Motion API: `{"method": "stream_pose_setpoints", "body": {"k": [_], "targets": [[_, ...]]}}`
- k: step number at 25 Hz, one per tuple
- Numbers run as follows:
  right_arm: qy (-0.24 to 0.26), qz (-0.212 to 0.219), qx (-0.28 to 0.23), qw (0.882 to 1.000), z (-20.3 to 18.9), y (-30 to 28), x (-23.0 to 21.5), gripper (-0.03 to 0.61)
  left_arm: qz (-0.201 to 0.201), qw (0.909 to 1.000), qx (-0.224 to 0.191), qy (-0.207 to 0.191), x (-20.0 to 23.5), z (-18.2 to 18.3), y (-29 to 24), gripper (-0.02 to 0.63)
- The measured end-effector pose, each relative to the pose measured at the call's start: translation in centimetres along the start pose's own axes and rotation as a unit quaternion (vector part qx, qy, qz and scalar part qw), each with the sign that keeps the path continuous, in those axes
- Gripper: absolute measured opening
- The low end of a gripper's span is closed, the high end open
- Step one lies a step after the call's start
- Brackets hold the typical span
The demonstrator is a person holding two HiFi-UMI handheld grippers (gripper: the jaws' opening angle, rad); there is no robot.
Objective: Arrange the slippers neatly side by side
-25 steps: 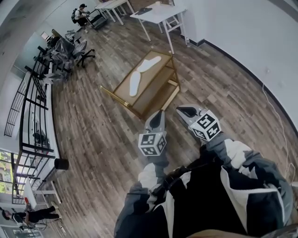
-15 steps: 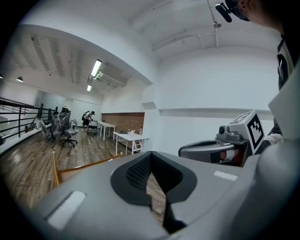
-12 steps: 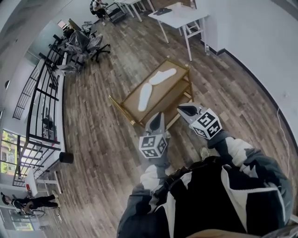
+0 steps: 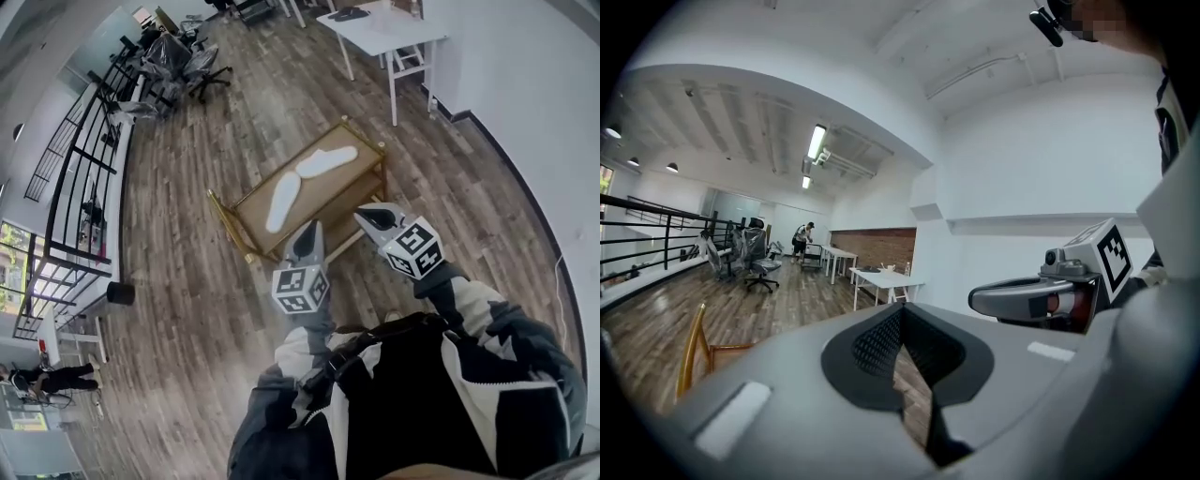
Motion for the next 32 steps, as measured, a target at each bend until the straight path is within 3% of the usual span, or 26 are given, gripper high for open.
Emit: {"method": "stream_pose_setpoints", "body": {"k": [9,25,32], "targets": [[-0.007,0.015,0.005,1.0,0.0,-5.0,-2.4,0.005,0.025,0.9996,0.004,0.008,4.2,0.0,-2.5,0.011],[0.008,0.02,0.005,1.0,5.1,-21.9,-3.9,0.005,0.025,0.9996,-0.006,0.011,20.5,3.6,-7.2,0.011],[0.014,0.024,0.013,1.0,5.3,-26.1,-3.7,0.005,0.027,0.9993,-0.018,0.016,24.6,3.6,-7.4,0.011]]}}
Point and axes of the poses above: the fingertips, and each gripper's own axes: y backward along the fingers, x to its left, z out of its top, the point moved 8 cm from there along y, backward along the fingers, and after that the axes turned 13 degrees about -z, right-handed, at the moved point
